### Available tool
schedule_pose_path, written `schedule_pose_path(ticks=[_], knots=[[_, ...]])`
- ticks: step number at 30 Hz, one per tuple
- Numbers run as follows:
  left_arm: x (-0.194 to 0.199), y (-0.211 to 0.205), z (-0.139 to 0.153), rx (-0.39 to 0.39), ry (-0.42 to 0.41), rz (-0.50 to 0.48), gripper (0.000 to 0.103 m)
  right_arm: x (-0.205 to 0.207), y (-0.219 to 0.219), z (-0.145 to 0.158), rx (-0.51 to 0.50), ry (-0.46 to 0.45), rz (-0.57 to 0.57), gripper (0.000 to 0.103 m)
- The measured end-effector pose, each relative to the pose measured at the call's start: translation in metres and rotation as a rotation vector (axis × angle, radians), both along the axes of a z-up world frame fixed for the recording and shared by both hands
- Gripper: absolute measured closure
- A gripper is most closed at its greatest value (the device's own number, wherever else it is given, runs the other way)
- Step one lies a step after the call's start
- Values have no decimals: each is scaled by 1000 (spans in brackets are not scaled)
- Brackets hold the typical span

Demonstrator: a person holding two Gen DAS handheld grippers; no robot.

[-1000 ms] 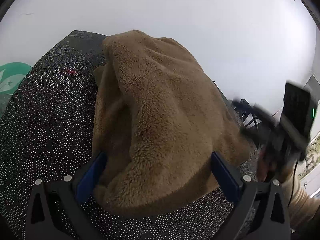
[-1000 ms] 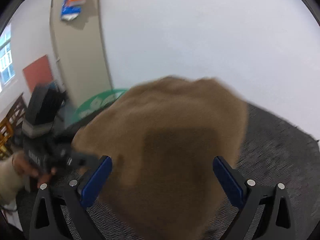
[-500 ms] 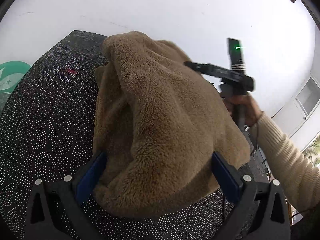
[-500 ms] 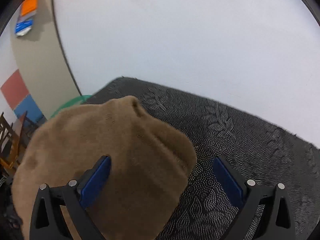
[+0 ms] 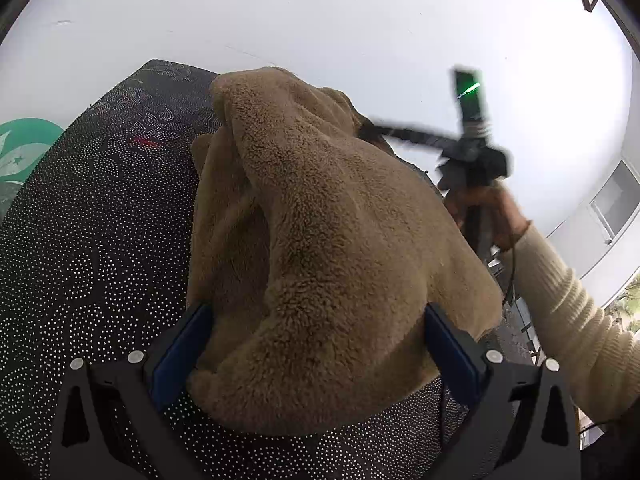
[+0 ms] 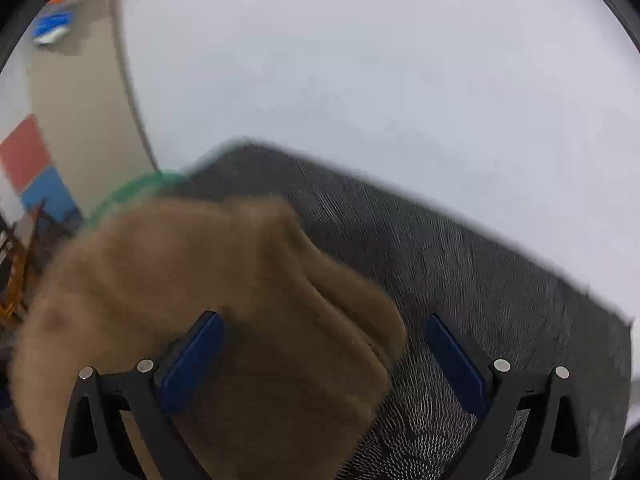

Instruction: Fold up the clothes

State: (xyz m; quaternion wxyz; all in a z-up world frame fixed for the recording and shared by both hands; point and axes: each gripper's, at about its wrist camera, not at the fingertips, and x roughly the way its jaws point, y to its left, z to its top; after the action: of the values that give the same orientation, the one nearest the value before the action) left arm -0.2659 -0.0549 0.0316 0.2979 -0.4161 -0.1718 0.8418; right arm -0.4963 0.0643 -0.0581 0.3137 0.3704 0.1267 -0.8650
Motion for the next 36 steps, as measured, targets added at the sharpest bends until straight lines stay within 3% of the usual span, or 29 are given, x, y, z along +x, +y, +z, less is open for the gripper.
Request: schedule_pose_path(ticks=[4,8,16,24,29,33,36], knots=[[-2,3,-1,10,-2,0,0,20,-37,33,-102,-52,222,1],[0,-1,-2,18,-3,0,0,19,-79,14,-35,-165,331,1],[-1,-4,-3,57,-10,3,1,-45,-105,-45,99,-338,234,1],[-2,-3,-2,53,-9,10,1,-39,-111,-57,172,-306,235,1],[-4,0,-3,40,-6,8,0,-29,-82,-24,53,-202,236,1],[-4,0,-4,37,-6,8,0,-28,-46,1,-10,-122,161,1],[-7,0,-7,38,-6,8,0,-34,-20,-3,-11,-139,100,3]])
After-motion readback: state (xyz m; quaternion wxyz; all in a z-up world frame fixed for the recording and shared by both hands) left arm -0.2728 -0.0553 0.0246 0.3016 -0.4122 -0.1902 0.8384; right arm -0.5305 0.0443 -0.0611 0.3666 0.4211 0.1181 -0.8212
